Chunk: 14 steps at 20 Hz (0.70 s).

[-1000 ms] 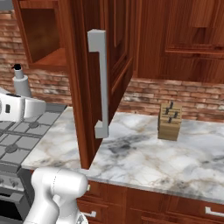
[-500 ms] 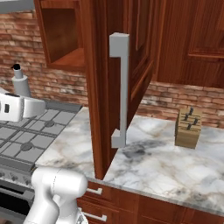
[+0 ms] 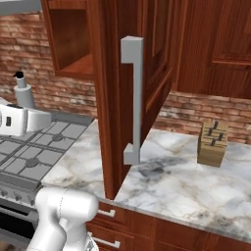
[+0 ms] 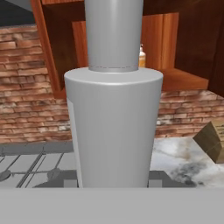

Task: Locate and retrieve the soap dispenser and soap dispenser from the cabinet. Place them next to the sink.

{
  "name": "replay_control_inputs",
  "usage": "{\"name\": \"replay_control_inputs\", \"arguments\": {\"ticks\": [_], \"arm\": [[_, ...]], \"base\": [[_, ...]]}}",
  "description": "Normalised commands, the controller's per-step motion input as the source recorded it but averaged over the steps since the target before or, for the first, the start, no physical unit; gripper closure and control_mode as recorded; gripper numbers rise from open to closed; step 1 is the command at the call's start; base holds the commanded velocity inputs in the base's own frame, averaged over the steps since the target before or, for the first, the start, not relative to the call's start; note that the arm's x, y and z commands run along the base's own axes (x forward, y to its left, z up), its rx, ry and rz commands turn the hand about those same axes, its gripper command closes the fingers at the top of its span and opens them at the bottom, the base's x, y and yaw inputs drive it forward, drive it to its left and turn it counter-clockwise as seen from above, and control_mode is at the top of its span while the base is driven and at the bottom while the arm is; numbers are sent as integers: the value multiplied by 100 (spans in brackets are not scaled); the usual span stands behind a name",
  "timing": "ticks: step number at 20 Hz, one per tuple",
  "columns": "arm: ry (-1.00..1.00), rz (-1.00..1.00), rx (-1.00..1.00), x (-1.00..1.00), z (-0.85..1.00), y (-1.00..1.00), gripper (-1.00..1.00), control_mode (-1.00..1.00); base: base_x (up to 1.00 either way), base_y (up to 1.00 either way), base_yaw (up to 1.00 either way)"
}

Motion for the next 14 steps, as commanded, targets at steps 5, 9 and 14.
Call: {"name": "replay_control_inputs", "arguments": {"ticks": [5, 9, 14], "arm": [[0, 0, 0, 0, 0, 0, 100, 100], [0, 0, 0, 0, 0, 0, 100, 100], [0, 0, 0, 0, 0, 0, 100, 100]], "base": [[-42, 7, -1], [-24, -2, -2], [-12, 22, 0]]}}
